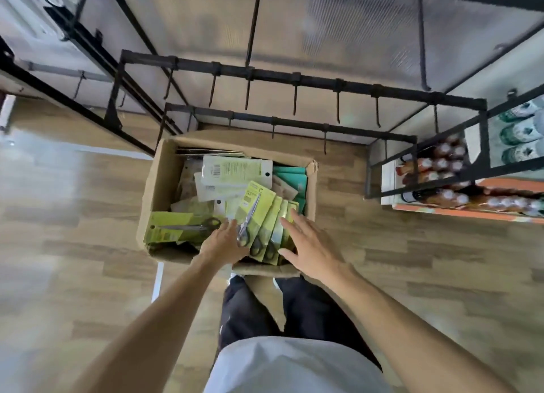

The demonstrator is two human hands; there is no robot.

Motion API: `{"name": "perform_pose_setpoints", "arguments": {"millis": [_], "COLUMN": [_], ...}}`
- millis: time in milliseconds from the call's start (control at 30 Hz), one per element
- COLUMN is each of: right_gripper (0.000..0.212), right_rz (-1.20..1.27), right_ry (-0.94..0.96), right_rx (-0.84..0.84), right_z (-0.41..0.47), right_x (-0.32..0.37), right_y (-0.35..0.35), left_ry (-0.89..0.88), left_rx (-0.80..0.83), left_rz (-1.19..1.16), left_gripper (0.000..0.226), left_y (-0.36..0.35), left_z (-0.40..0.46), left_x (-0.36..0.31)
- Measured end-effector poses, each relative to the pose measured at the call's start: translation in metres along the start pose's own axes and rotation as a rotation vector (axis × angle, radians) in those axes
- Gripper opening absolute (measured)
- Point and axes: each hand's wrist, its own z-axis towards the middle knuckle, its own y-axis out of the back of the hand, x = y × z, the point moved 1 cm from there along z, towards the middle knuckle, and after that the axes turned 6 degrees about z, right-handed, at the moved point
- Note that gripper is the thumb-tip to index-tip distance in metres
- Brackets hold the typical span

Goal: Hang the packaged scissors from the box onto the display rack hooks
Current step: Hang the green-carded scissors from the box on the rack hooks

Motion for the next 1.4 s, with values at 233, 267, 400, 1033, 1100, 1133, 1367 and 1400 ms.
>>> {"name": "perform_pose_setpoints", "arguments": {"millis": [233, 267, 400, 1033, 1100, 1133, 1367, 1400], "right_gripper": [0.070, 0.069, 0.065, 0.055, 0.052, 0.051, 0.044, 0.042], "right_rz": [0.004, 0.016, 0.036, 0.087, 0.114, 0.129, 0.502, 0.614], "right_ry": [0.026, 0.024, 0.042, 0.038, 0.033, 0.022, -0.305, -0.406], "right_rx": [0.064, 0.073, 0.094, 0.121, 0.115, 0.112, 0.048, 0.002], "right_z": [0.011, 0.012, 0.011, 0.016, 0.019, 0.020, 0.045, 0.052], "right_x": [-0.006, -0.008, -0.015, -0.024, -0.018, -0.015, 0.002, 0.005], "right_y": [-0.016, -0.018, -0.027, -0.040, -0.044, -0.046, -0.071, -0.072], "left_ry": [0.126, 0.159, 0.231, 0.256, 0.238, 0.227, 0.247, 0.241], "left_rx": [-0.025, -0.033, -0.058, -0.296, -0.328, -0.343, -0.446, -0.466], "left_rz": [-0.158, -0.198, -0.307, -0.173, -0.145, -0.117, -0.148, -0.157], "left_gripper": [0.085, 0.082, 0.090, 0.096, 0.093, 0.090, 0.082, 0.083], "left_y": [-0.031, -0.036, -0.050, -0.054, -0.047, -0.044, -0.036, -0.036], "left_z": [0.044, 0.046, 0.050, 0.033, 0.022, 0.016, -0.014, -0.016], "left_x": [0.001, 0.002, 0.006, -0.004, 0.001, 0.004, 0.035, 0.039]}}
